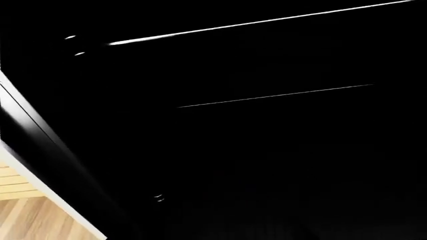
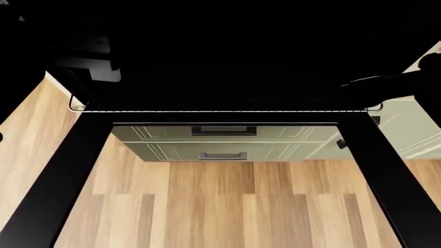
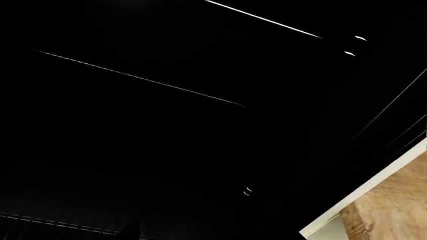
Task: Fully slide the bottom oven rack out.
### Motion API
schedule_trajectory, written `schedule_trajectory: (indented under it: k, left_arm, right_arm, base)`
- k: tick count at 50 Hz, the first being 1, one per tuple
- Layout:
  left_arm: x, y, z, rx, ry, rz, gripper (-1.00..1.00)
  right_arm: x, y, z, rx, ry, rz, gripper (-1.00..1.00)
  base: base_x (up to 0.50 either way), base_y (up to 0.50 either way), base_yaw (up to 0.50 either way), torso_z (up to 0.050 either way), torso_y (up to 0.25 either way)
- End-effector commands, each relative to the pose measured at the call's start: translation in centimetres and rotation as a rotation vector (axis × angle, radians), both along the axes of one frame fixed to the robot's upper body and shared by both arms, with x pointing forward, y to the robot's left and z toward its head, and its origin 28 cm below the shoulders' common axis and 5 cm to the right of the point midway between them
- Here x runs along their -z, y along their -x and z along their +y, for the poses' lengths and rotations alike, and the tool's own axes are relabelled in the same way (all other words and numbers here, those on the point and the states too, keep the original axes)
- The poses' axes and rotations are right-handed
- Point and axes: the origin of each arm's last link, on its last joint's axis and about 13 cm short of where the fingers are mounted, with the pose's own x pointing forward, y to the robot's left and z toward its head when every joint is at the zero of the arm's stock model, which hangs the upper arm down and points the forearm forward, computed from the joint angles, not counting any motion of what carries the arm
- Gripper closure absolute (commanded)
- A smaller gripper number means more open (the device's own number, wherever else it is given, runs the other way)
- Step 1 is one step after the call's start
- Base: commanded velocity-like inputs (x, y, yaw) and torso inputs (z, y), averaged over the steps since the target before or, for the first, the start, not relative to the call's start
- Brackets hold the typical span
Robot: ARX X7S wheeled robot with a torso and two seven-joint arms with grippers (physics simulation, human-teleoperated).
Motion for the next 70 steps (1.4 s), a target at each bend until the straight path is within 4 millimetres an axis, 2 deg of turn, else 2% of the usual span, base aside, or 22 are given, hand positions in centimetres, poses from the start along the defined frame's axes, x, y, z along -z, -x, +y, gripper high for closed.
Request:
schedule_trajectory:
  k: [1, 8, 12, 20, 30, 39, 48, 70]
  left_arm:
    - [0.0, 0.0, 0.0, 0.000, 0.000, 0.001, -1.00]
    - [-0.1, -0.1, -0.1, 0.008, 0.020, 0.027, -1.00]
    - [0.0, -0.5, -0.4, 0.030, 0.029, 0.074, -1.00]
    - [-0.5, -2.4, -1.0, 0.066, 0.070, 0.168, -1.00]
    - [-1.0, -4.5, -1.4, 0.064, 0.085, 0.257, -1.00]
    - [-0.4, -5.2, -2.1, 0.068, 0.099, 0.346, -1.00]
    - [0.0, -5.9, -2.5, 0.084, 0.116, 0.391, -1.00]
    - [1.1, -9.7, -2.8, 0.011, 0.119, 0.407, -1.00]
  right_arm:
    - [0.2, -0.1, 0.2, -0.011, -0.002, 0.006, -1.00]
    - [0.0, -0.1, 0.1, -0.019, -0.027, 0.030, -1.00]
    - [0.0, -0.7, 0.4, -0.043, -0.111, 0.121, -1.00]
    - [-0.9, -3.0, 1.7, -0.067, -0.184, 0.270, -1.00]
    - [-2.3, -4.3, 2.5, -0.109, -0.244, 0.315, -1.00]
    - [-1.9, -5.6, 3.7, -0.135, -0.255, 0.392, -1.00]
    - [-1.5, -8.0, 4.6, -0.158, -0.297, 0.427, -1.00]
    - [-0.5, -12.1, 5.5, -0.141, -0.285, 0.483, -1.00]
  base:
    - [0.00, 0.00, 0.00, 0.002, -0.195]
    - [0.00, 0.00, 0.00, 0.002, -0.109]
    - [0.00, 0.00, 0.00, 0.000, 0.000]
    - [0.00, 0.00, 0.00, 0.000, 0.000]
    - [0.00, 0.00, 0.00, 0.000, 0.000]
    - [0.00, 0.00, 0.00, 0.000, 0.000]
    - [0.00, 0.00, 0.00, 0.000, 0.000]
    - [0.00, 0.00, 0.00, 0.000, 0.000]
